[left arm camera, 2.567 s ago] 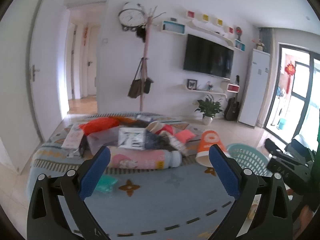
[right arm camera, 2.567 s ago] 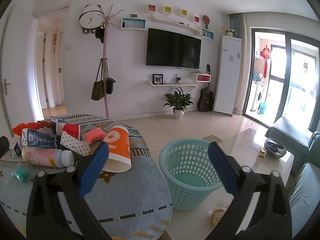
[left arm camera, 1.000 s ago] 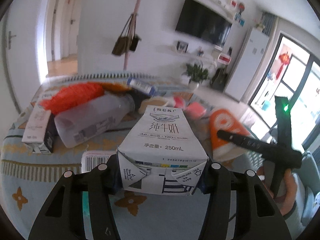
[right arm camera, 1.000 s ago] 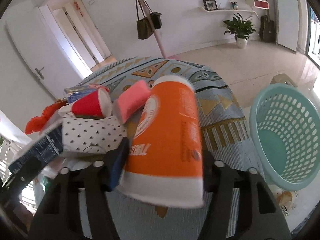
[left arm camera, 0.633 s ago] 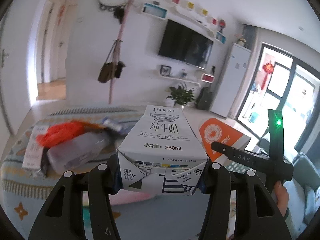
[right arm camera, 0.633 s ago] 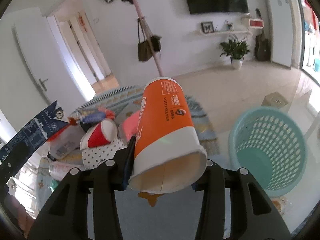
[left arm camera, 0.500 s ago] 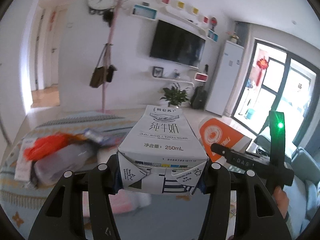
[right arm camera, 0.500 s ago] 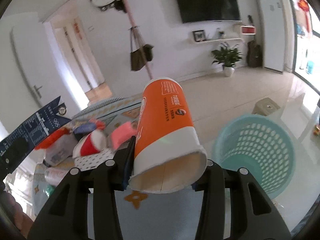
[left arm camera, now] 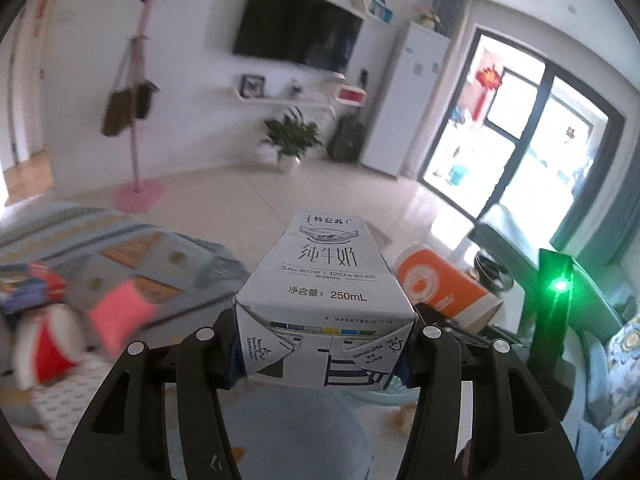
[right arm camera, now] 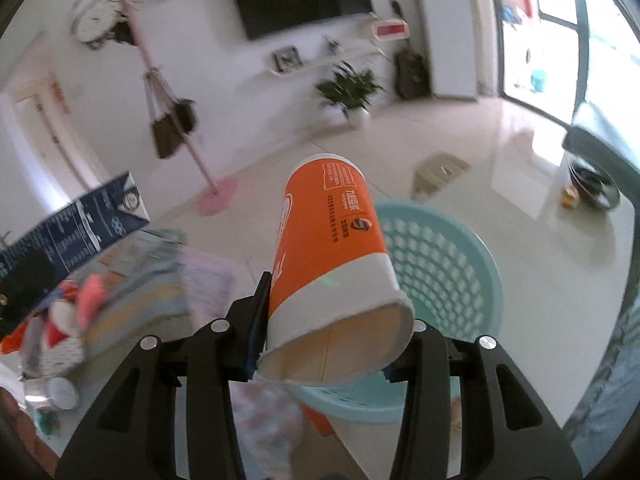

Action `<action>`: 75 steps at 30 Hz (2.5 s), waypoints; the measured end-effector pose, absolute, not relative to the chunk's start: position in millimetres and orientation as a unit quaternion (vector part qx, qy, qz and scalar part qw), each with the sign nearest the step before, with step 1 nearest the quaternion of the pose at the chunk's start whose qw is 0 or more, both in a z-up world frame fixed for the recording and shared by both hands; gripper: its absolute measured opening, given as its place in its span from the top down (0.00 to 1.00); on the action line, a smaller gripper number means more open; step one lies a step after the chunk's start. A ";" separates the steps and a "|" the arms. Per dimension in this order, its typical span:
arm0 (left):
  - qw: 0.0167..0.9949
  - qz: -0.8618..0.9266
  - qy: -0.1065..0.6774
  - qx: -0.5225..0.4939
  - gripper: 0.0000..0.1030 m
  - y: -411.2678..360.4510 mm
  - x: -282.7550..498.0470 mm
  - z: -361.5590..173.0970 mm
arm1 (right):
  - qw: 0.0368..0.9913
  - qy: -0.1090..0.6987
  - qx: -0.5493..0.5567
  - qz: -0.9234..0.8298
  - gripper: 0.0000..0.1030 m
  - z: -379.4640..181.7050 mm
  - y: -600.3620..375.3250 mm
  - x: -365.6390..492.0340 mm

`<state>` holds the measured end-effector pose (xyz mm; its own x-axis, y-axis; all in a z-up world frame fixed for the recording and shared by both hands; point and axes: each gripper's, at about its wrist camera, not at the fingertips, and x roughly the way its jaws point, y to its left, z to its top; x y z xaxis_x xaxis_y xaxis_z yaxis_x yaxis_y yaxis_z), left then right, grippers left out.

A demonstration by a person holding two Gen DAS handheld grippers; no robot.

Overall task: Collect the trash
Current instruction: 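Carry carton and cup to the teal basket and release both inside, then return to the rug and grasp the pink-labelled bottle with right tool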

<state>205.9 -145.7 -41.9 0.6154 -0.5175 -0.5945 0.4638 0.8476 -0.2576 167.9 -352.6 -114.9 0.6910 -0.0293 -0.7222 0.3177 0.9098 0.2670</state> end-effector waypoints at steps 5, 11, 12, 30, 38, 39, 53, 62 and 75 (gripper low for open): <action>0.876 -0.290 0.385 -0.023 0.49 -177.5 224.6 -74.6 | 0.874 0.426 0.203 -0.119 0.59 -155.9 -367.4 179.5; 0.852 -0.298 0.431 0.003 0.50 -199.4 240.6 -105.2 | 0.854 0.458 0.216 -0.122 0.58 -183.2 -367.9 190.3; 0.852 -0.297 0.432 0.007 0.48 -200.7 238.7 -106.2 | 0.852 0.460 0.215 -0.124 0.58 -185.0 -366.9 190.1; 0.865 -0.296 0.404 -0.018 0.26 -187.4 216.5 -90.0 | 0.863 0.433 0.224 -0.130 0.56 -159.4 -372.6 166.2; 0.875 -0.289 0.387 -0.032 0.26 -166.7 192.4 -77.6 | 0.875 0.417 0.209 -0.127 0.56 -136.8 -358.5 151.6; 0.878 -0.286 0.382 -0.034 0.26 -159.8 187.3 -76.0 | 0.878 0.414 0.207 -0.125 0.56 -133.7 -355.2 150.0; 0.935 -0.186 0.292 -0.079 0.26 -19.6 116.6 -21.9 | 0.951 0.293 0.094 0.005 0.56 -43.5 -231.4 118.8; 0.956 -0.034 0.272 -0.101 0.26 111.4 90.1 -6.9 | 0.951 0.278 0.032 0.129 0.56 -29.1 -129.0 114.8; 0.918 0.105 0.370 -0.098 0.28 246.9 128.3 -59.5 | 0.872 0.381 -0.011 0.307 0.64 -65.5 -7.0 150.8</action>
<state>128.3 246.9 -59.5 0.7038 0.1204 -0.7002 -0.2652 0.9588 -0.1017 150.8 -7.0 -65.5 0.5220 0.5273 -0.6704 -0.5436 0.8114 0.2149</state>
